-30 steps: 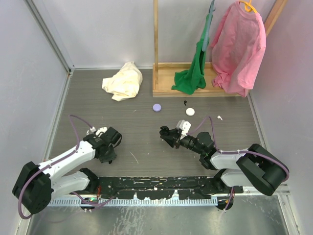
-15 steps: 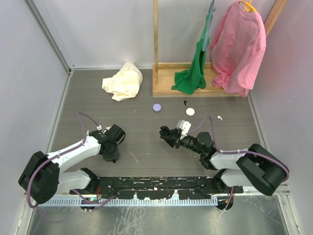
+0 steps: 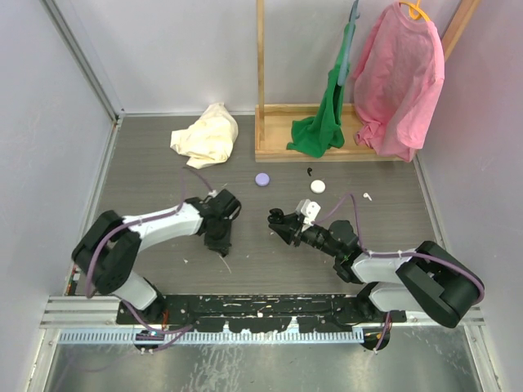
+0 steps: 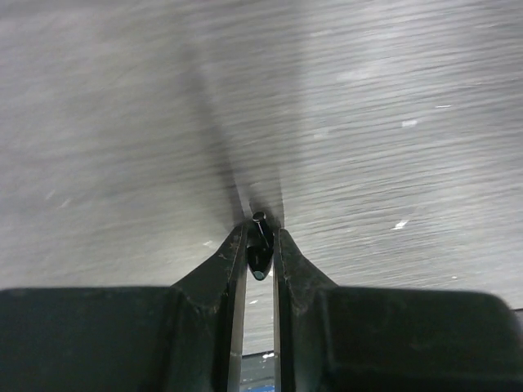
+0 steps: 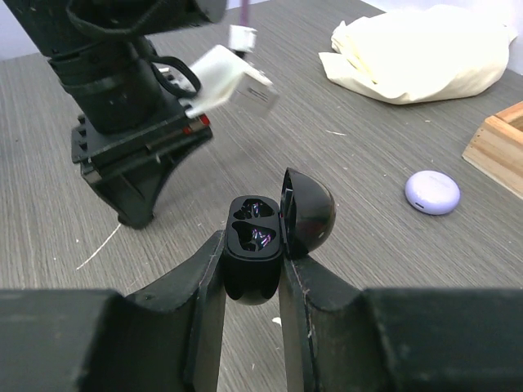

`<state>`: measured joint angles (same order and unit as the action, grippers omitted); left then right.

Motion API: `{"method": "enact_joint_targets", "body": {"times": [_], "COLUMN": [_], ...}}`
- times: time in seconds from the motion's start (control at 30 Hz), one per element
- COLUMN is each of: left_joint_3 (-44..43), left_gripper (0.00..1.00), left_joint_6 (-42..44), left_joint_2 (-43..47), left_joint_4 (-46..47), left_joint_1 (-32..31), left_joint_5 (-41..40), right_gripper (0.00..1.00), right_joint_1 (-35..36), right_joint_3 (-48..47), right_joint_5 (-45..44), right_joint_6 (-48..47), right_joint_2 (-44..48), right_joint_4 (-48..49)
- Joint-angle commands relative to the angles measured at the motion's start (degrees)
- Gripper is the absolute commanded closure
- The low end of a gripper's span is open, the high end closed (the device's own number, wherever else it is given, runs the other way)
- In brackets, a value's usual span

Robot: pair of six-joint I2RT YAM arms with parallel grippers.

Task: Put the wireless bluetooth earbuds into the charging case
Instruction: Pick up the earbud from the center of the board.

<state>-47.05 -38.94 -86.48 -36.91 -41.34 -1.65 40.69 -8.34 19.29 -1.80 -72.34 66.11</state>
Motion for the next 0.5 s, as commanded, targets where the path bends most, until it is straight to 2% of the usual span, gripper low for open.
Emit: {"method": "enact_joint_targets", "body": {"times": [0.0,0.1,0.27,0.47], "left_joint_3": [-7.77,-10.20,-10.14,-9.48], "left_gripper": [0.87,0.82,0.67,0.59], "left_joint_6": [10.11,12.37,11.88,11.43], "left_joint_2": [-5.54,-8.17,-7.23,-6.69], "left_joint_4": [3.08,2.10,1.82,0.74], "left_joint_1": [-3.84,-4.84,-5.03,-4.98], "left_joint_5": [2.40,1.83,0.24,-0.44], "right_gripper": [0.99,0.99,0.99,0.99], "right_joint_1": [-0.09,-0.16,-0.09,-0.13], "right_joint_3": [0.28,0.57,0.59,0.49], "right_joint_5": [-2.62,-3.62,-3.73,-3.73], "right_joint_6": [-1.46,-1.94,-2.40,-2.42], "right_joint_2": [1.99,2.22,2.40,2.16], "right_joint_4": [2.31,2.06,1.79,1.76]}}
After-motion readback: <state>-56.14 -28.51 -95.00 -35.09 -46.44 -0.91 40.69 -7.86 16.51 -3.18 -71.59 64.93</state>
